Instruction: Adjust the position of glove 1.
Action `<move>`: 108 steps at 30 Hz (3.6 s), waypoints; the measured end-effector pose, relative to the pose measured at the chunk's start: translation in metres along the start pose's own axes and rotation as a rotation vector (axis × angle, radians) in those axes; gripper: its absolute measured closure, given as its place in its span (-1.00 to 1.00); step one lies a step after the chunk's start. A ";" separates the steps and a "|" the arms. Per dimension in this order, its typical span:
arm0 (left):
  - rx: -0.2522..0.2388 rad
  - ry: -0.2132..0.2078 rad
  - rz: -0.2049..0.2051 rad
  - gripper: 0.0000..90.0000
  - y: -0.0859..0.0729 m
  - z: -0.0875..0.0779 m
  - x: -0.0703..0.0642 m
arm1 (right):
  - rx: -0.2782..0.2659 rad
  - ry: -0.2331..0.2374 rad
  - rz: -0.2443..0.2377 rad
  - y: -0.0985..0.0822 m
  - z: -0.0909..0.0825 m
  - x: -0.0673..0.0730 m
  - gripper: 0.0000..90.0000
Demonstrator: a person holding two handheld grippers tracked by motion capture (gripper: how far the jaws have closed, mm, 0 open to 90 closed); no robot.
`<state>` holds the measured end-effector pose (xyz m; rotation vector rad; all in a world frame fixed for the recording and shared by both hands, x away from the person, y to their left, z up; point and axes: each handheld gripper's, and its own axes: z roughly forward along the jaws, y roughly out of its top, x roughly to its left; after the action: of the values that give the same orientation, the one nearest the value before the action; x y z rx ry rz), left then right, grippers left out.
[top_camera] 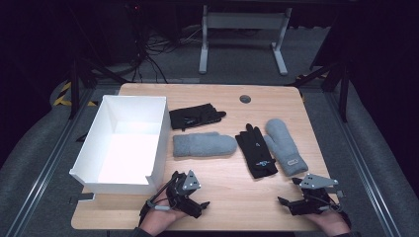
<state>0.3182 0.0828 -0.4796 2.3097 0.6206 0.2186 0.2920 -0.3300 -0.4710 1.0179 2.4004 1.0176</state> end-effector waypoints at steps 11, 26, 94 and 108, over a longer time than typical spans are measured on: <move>0.001 -0.001 0.003 -1.00 0.000 0.000 0.000 | 0.024 0.004 -0.002 0.002 -0.003 0.000 -0.60; 0.015 0.008 -0.001 -1.00 0.002 0.000 0.005 | -0.015 -0.110 0.045 0.039 -0.021 -0.020 -0.41; 0.002 0.004 0.000 -0.99 0.000 -0.001 0.006 | -0.042 -0.145 0.152 0.080 0.007 -0.095 0.81; 0.000 0.004 0.000 -0.99 0.000 0.000 0.006 | -0.076 -0.070 0.088 0.085 -0.012 -0.068 0.81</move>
<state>0.3237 0.0863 -0.4793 2.3098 0.6228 0.2226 0.3731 -0.3438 -0.3988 1.1216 2.2610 1.0764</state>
